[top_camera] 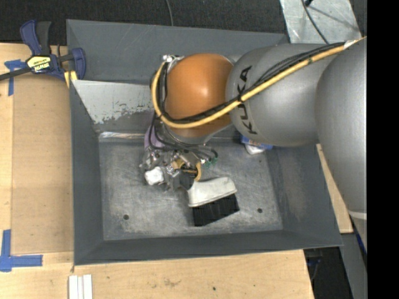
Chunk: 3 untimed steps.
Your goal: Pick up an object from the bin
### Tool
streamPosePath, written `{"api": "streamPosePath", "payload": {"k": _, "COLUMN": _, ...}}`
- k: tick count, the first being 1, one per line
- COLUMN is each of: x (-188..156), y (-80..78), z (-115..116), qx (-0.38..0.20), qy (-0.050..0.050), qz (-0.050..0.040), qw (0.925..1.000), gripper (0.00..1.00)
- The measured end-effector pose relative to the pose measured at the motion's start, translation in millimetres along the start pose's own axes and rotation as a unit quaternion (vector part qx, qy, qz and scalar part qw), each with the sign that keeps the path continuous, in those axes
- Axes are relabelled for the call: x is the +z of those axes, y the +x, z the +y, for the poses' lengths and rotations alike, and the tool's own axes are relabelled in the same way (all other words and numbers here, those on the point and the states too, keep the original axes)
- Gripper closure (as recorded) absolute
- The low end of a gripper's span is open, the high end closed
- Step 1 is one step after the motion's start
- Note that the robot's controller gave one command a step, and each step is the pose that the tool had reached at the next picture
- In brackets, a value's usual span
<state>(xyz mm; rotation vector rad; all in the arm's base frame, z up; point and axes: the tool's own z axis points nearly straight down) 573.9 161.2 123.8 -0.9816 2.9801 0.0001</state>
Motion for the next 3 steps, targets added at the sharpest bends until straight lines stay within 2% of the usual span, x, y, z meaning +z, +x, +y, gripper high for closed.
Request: {"api": "streamPosePath", "payload": {"k": 3, "x": -36, "y": -0.3, "z": 0, "qx": 0.001, "qy": 0.000, "qz": 0.0005, "qw": 1.0000, "gripper": 1.00}}
